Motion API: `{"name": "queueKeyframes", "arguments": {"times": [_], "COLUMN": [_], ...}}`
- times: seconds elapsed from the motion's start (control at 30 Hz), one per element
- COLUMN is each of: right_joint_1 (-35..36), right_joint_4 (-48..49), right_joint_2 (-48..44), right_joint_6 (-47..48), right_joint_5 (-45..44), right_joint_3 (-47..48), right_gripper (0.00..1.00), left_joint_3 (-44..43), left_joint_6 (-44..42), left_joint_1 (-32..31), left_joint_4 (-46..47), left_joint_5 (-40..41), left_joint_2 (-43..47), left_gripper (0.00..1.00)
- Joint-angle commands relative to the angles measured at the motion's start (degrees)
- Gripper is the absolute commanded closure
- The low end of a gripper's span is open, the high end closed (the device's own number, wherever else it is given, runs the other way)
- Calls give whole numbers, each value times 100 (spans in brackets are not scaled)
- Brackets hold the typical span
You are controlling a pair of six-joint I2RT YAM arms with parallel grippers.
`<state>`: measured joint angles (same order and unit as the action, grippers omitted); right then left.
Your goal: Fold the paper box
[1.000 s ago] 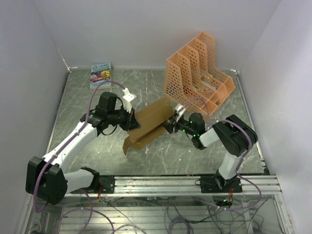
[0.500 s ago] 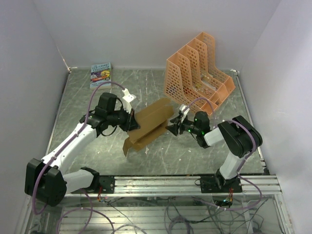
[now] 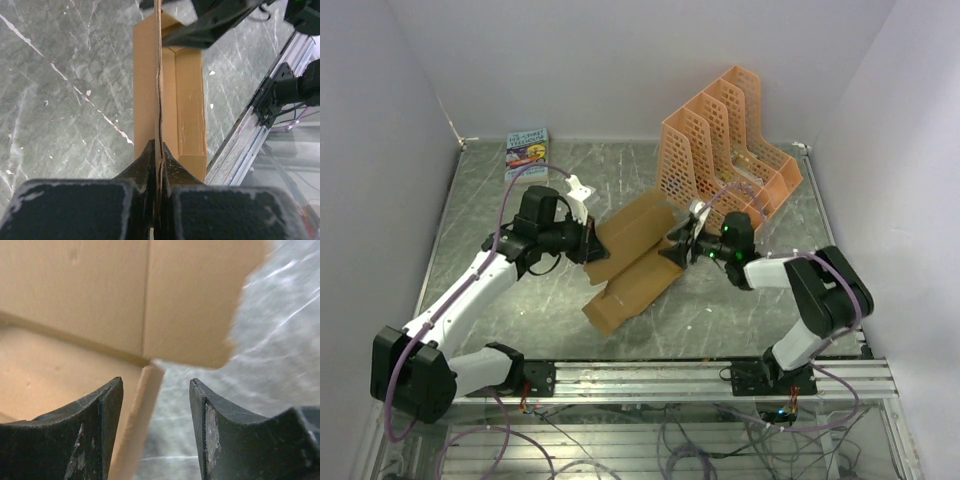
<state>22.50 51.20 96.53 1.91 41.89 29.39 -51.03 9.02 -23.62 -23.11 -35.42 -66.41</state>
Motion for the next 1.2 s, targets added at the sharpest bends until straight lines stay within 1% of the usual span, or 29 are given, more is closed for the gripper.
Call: {"name": "queueKeyframes", "arguments": {"times": [0.0, 0.1, 0.17, 0.23, 0.33, 0.4, 0.43, 0.47, 0.63, 0.67, 0.73, 0.77, 0.8, 0.87, 0.97, 1.07, 1.17], "right_joint_1": [-607, -1129, -1420, -1576, -1600, -1595, -1599, -1600, -1551, -1502, -1370, -1244, -1118, -865, -512, -346, -343], "right_joint_4": [-2137, -3314, -3668, -3955, -4649, -4775, -4820, -4843, -4602, -4578, -4529, -4523, -4518, -4394, -4347, -4528, -4807], "right_joint_2": [-860, -1018, -1061, -1123, -1215, -1234, -1241, -1242, -1118, -1066, -950, -898, -835, -760, -674, -503, -313], "right_joint_6": [719, 976, 927, 867, 846, 606, 492, 407, -301, -392, -586, -684, -753, -903, -929, -812, -602], "right_joint_5": [819, 1107, 1465, 1711, 1876, 1992, 2059, 2180, 2430, 2376, 2197, 2064, 1940, 1765, 1484, 1355, 1347], "right_joint_3": [961, 1461, 1577, 1671, 1935, 1980, 1975, 1955, 1770, 1731, 1686, 1680, 1692, 1662, 1660, 1784, 1983], "right_gripper": [44, 43, 43, 43, 43, 43, 43, 43, 43, 43, 43, 43, 43, 43, 42, 41, 41], "left_joint_3": [-192, -55, 29, 145, 555, 901, 1213, 1450, 2650, 2803, 2878, 2881, 2875, 2865, 2828, 2834, 2835], "left_joint_6": [484, 565, 539, 651, 1175, 1715, 2004, 2444, 3913, 4102, 4240, 4232, 4213, 4213, 4127, 3980, 3773], "left_joint_1": [68, 102, 103, 103, 103, 103, 103, 105, 103, 103, 96, 94, 94, 94, 93, 93, 94], "left_joint_4": [333, 404, 425, 536, 1031, 1539, 1848, 2182, 3276, 3315, 3051, 2921, 2773, 2581, 2407, 2235, 2074], "left_joint_5": [174, 305, 371, 490, 788, 1093, 1260, 1493, 2396, 2520, 2809, 2942, 3108, 3194, 3037, 2874, 2821], "left_joint_2": [242, 320, 309, 293, 452, 675, 798, 1021, 1819, 1965, 2290, 2424, 2556, 2748, 2761, 2664, 2585], "left_gripper": [93, 93, 93, 93, 93, 93, 93, 93, 93, 93, 93, 91, 88, 80, 67, 58, 54]}}
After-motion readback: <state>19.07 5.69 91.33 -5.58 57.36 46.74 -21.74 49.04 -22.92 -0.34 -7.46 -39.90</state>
